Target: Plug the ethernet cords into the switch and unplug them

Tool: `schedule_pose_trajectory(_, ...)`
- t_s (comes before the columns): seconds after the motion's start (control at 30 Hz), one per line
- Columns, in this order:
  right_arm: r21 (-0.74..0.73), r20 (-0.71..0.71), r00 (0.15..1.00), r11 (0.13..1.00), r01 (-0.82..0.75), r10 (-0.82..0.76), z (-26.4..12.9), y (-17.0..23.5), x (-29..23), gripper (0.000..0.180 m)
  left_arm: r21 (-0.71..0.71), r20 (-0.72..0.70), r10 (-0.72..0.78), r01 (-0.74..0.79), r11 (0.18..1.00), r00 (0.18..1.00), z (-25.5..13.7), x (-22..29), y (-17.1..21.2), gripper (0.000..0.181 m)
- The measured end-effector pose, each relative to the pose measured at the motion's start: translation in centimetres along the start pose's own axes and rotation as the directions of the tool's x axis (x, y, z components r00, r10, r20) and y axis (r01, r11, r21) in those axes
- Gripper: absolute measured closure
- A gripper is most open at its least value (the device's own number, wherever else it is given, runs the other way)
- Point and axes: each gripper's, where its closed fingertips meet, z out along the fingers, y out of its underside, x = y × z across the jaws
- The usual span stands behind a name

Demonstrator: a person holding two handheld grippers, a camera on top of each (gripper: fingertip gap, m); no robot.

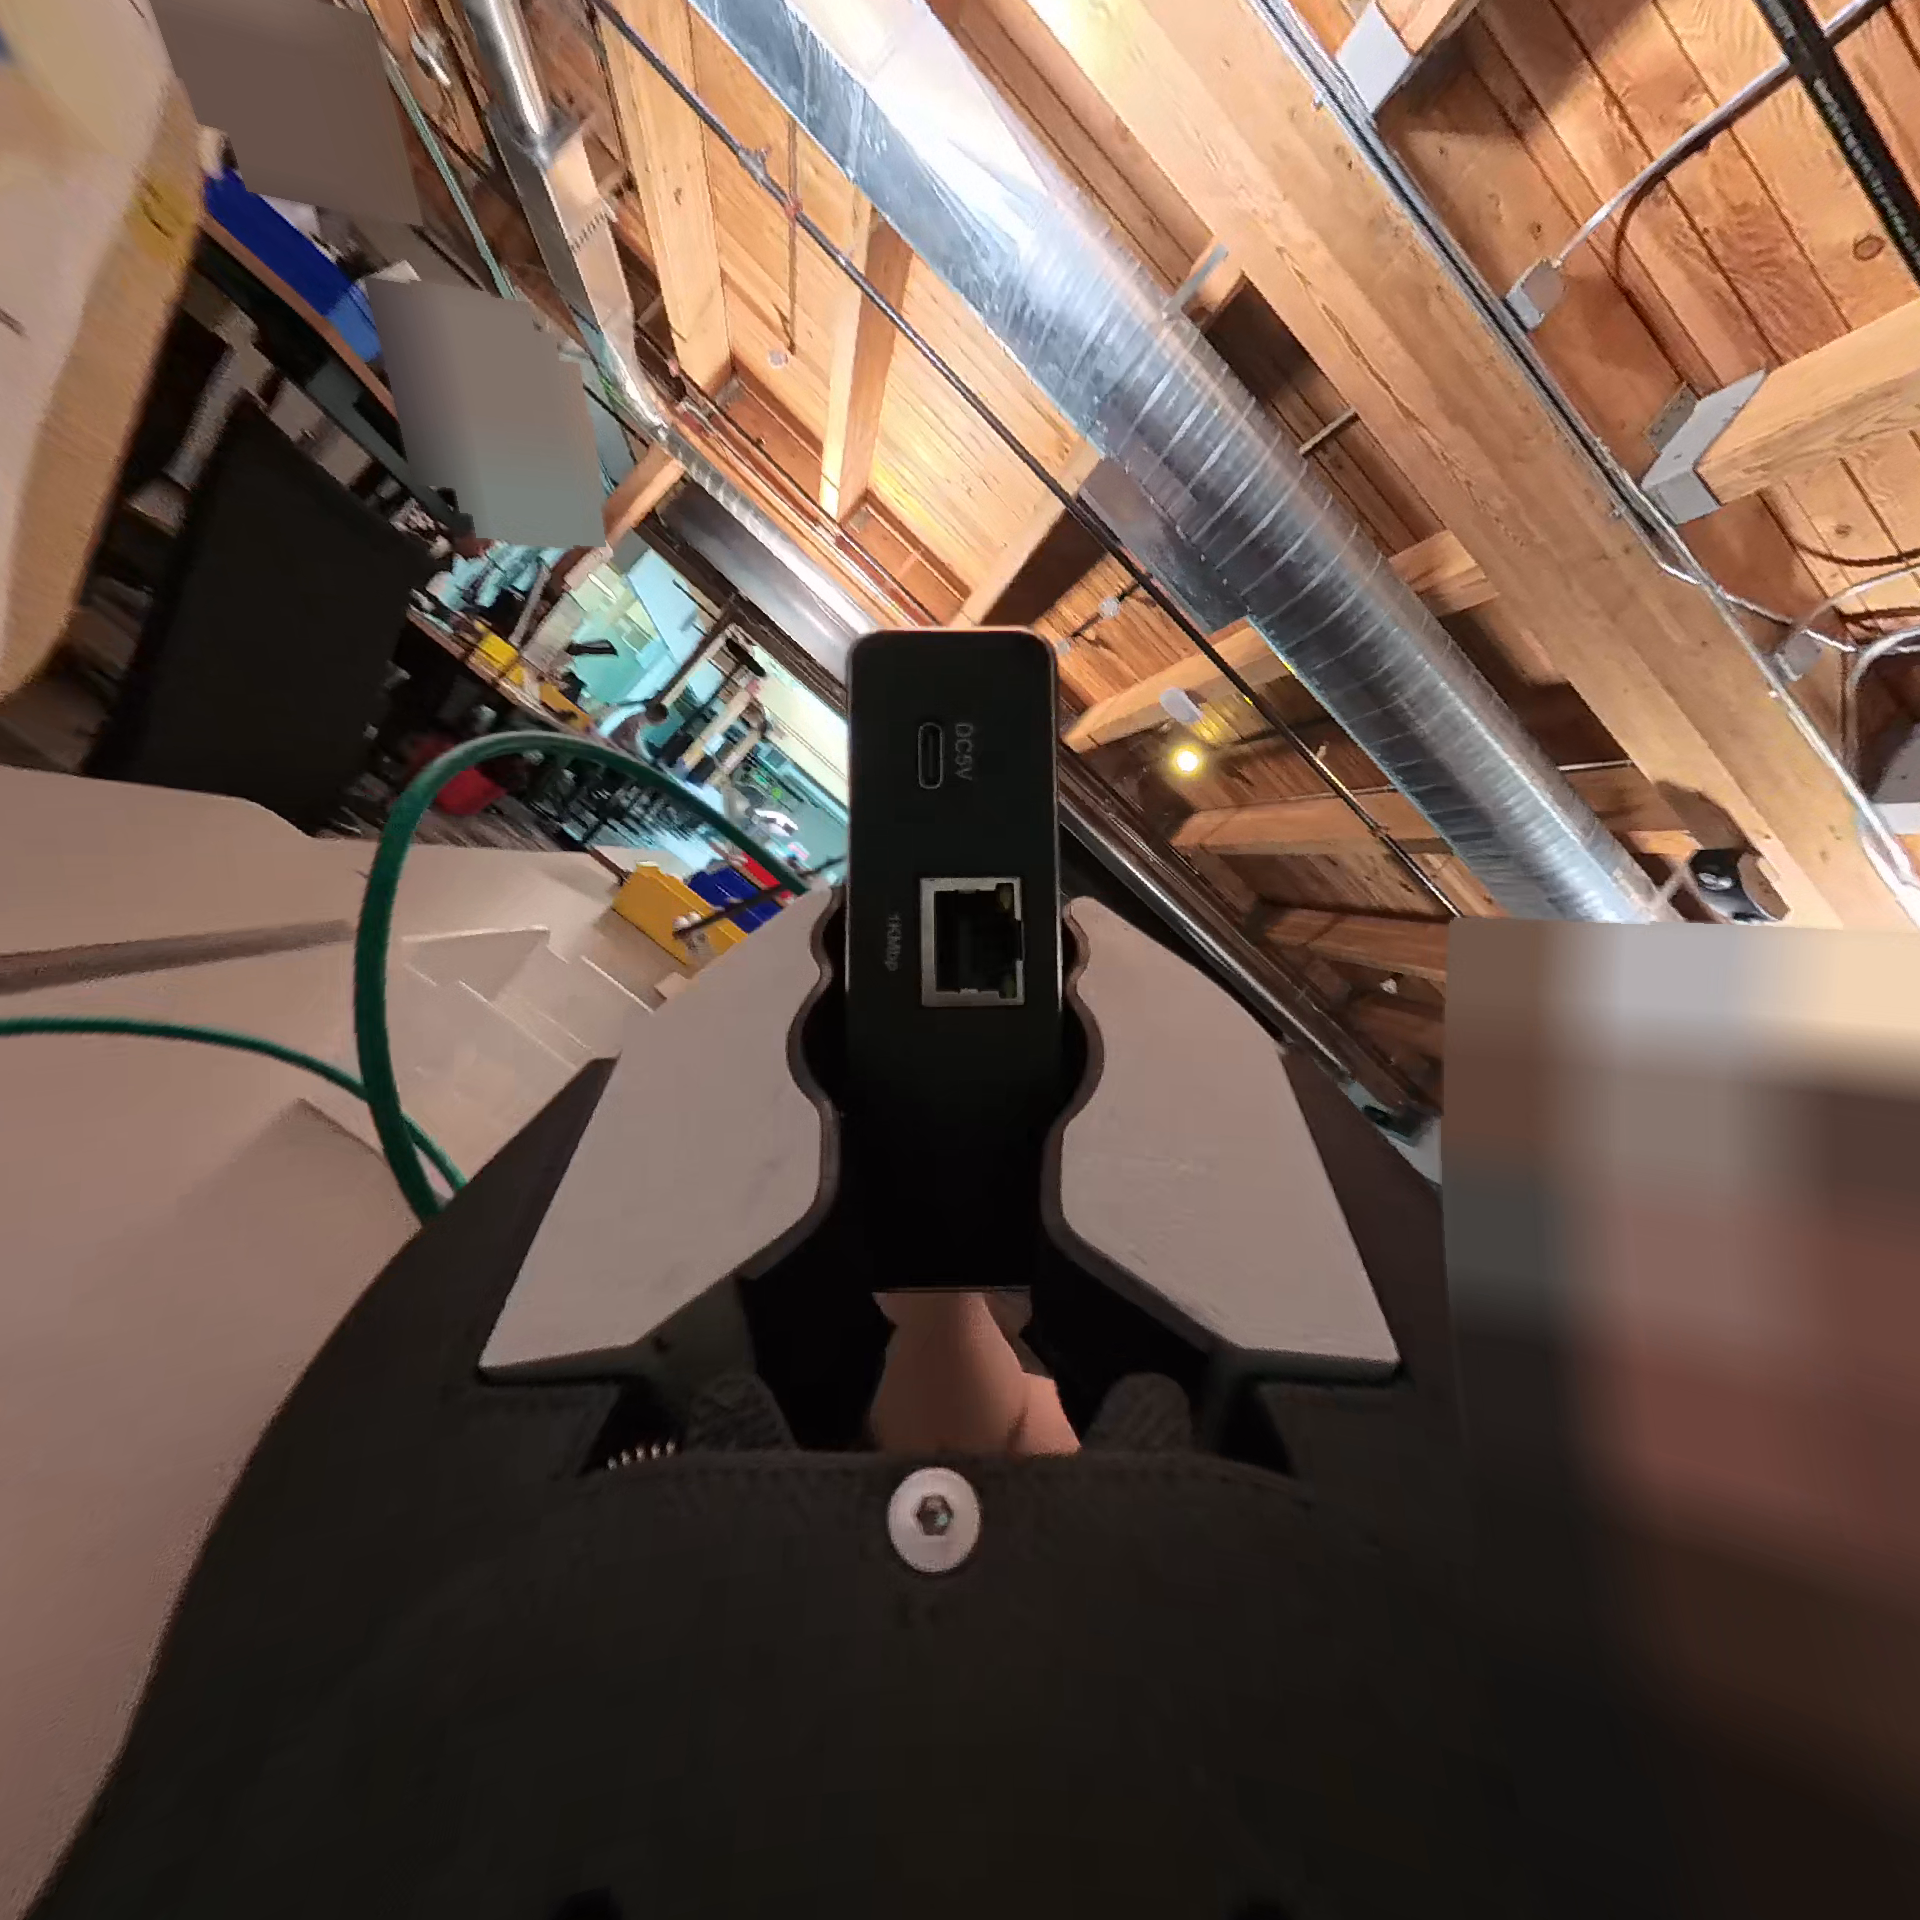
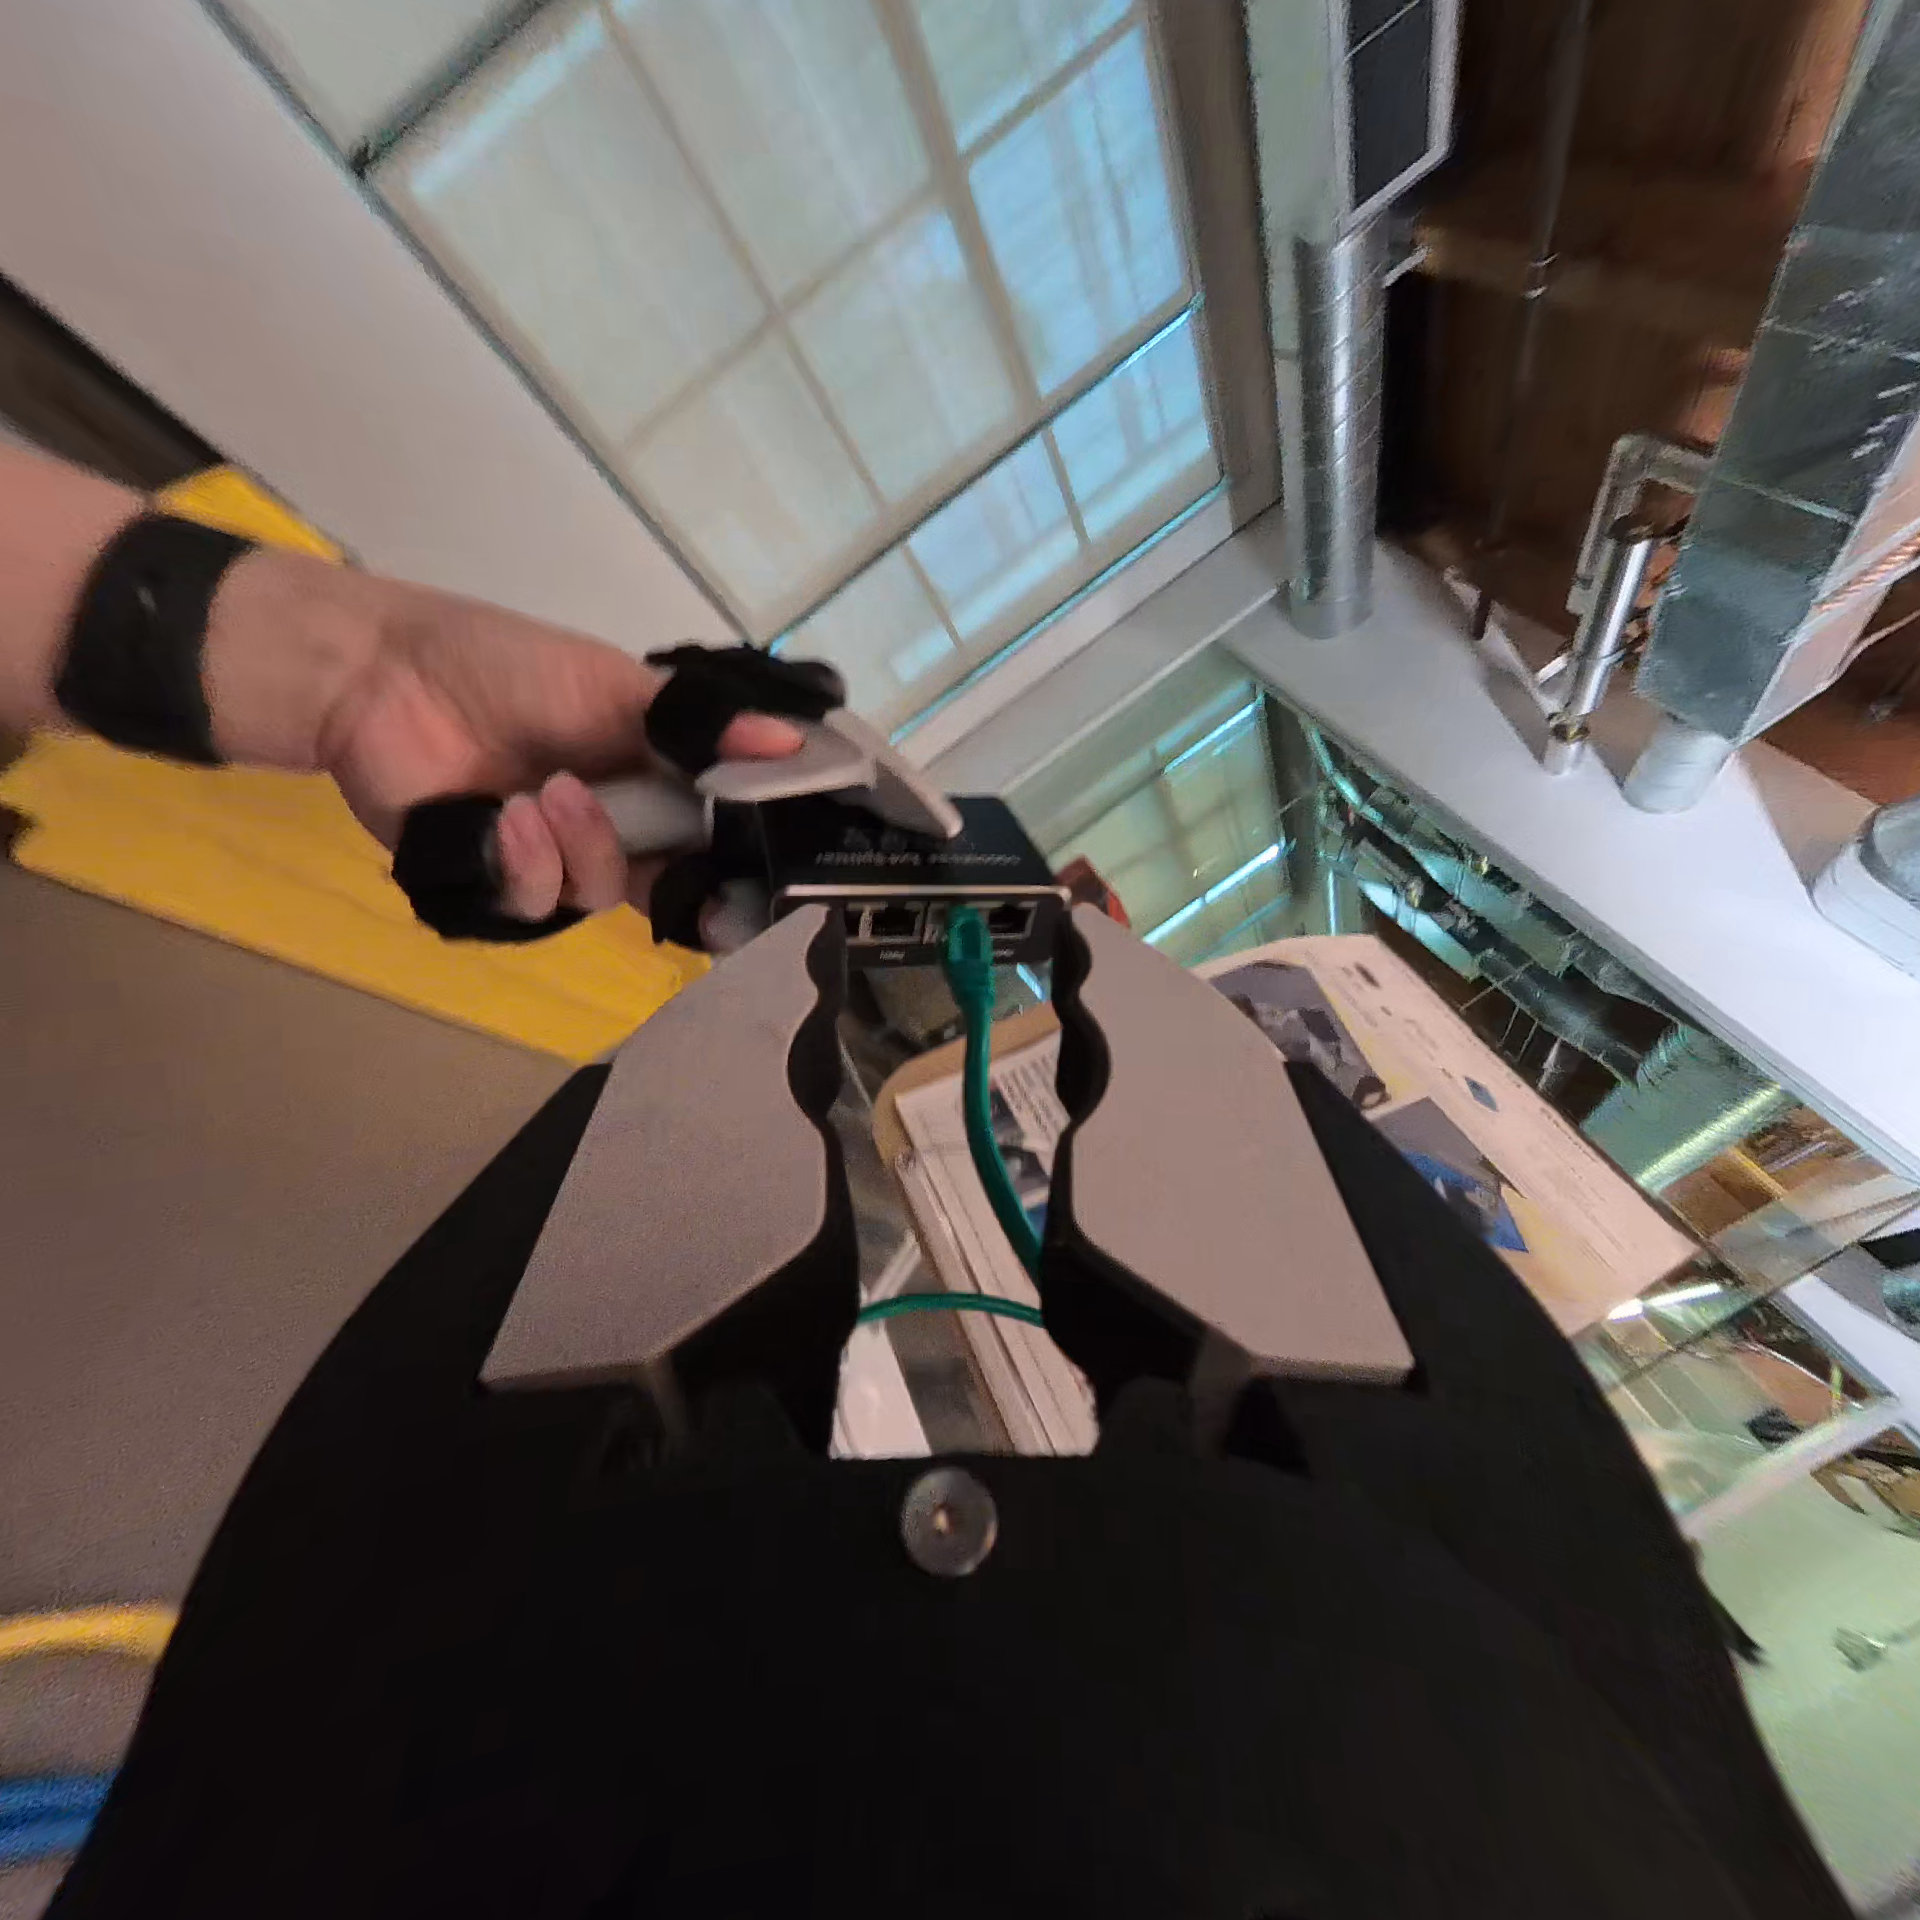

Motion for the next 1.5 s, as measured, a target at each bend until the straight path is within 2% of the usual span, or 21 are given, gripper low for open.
schedule_pose_trajectory(0.13, -0.165, 0.011, 1.000, 0.986, 0.007, -0.005, 0.6, 2.4, 0.0, 0.139, -0.061, -0.036, -0.020, 0.018, 0.998, 0.999, 1.1, 0.5, 1.5, 0.145)
schedule_pose_trajectory(0.23, -0.125, 0.018, 1.000, 0.992, -0.011, 0.014, 0.3, 1.4, 0.2, 0.141, -0.058, -0.034, -0.021, 0.019, 0.998, 0.999, 1.1, 0.4, 1.5, 0.145)
schedule_pose_trajectory(0.37, 0.103, 0.267, 0.962, 0.994, 0.026, -0.053, -0.9, -3.1, -4.5, 0.159, -0.023, -0.046, -0.045, 0.044, 0.999, 0.998, 0.4, 0.4, 0.5, 0.145)
schedule_pose_trajectory(0.4, 0.105, 0.321, 0.946, 0.994, 0.012, -0.045, -0.8, -3.1, -5.6, 0.161, -0.016, -0.050, -0.046, 0.045, 0.999, 0.998, 0.3, 0.6, 0.4, 0.145)
schedule_pose_trajectory(0.47, 0.016, 0.429, 0.903, 1.000, -0.011, 0.003, -0.5, -1.0, -7.5, 0.164, -0.006, -0.069, -0.054, 0.054, 0.999, 0.996, 0.2, 1.0, 0.1, 0.145)
schedule_pose_trajectory(0.6, -0.161, 0.138, 0.988, 0.986, -0.046, 0.068, 1.6, 4.6, -3.6, 0.164, -0.009, -0.085, -0.055, 0.055, 0.998, 0.995, 0.5, 1.7, 0.3, 0.145)
schedule_pose_trajectory(0.67, -0.176, 0.034, 0.991, 0.977, -0.122, 0.130, 1.7, 5.3, -2.0, 0.154, -0.025, -0.105, -0.077, 0.074, 0.997, 0.992, 1.0, 1.9, 0.8, 0.145)
schedule_pose_trajectory(0.73, -0.118, -0.044, 0.979, 0.973, -0.201, 0.197, 1.7, 4.6, -0.7, 0.136, -0.052, -0.118, -0.103, 0.098, 0.994, 0.988, 1.5, 1.8, 1.6, 0.145)
schedule_pose_trajectory(0.83, 0.013, -0.073, 0.971, 0.973, -0.229, 0.230, 1.0, 2.7, 0.2, 0.135, -0.093, -0.116, -0.141, 0.131, 0.987, 0.983, 2.2, 1.3, 2.9, 0.145)
schedule_pose_trajectory(0.87, 0.036, -0.064, 0.974, 0.976, -0.214, 0.216, 0.8, 2.2, 0.2, 0.143, -0.110, -0.117, -0.155, 0.142, 0.984, 0.981, 2.4, 1.1, 3.3, 0.145)
schedule_pose_trajectory(0.9, 0.023, -0.064, 0.979, 0.981, -0.191, 0.192, 0.7, 2.3, 0.3, 0.153, -0.127, -0.120, -0.166, 0.151, 0.980, 0.979, 2.6, 1.1, 3.7, 0.145)
schedule_pose_trajectory(0.97, -0.019, -0.052, 0.987, 0.988, -0.154, 0.153, 0.7, 2.7, 0.2, 0.153, -0.176, -0.101, -0.163, 0.144, 0.974, 0.981, 2.9, 0.8, 4.7, 0.145)
schedule_pose_trajectory(1.1, -0.071, 0.001, 0.995, 0.992, -0.103, 0.103, 0.7, 3.3, -0.5, 0.167, -0.197, -0.091, -0.159, 0.139, 0.970, 0.983, 3.0, 0.6, 5.1, 0.145)
schedule_pose_trajectory(1.23, -0.046, -0.009, 0.997, 0.996, -0.082, 0.082, 0.5, 2.7, -0.3, 0.166, -0.184, -0.100, -0.162, 0.142, 0.973, 0.982, 2.8, 0.7, 4.7, 0.145)
schedule_pose_trajectory(1.5, -0.046, 0.024, 0.985, 0.985, -0.167, 0.168, 0.1, 2.3, 0.0, 0.168, -0.201, -0.107, -0.147, 0.123, 0.972, 0.983, 3.0, 1.2, 4.9, 0.145)
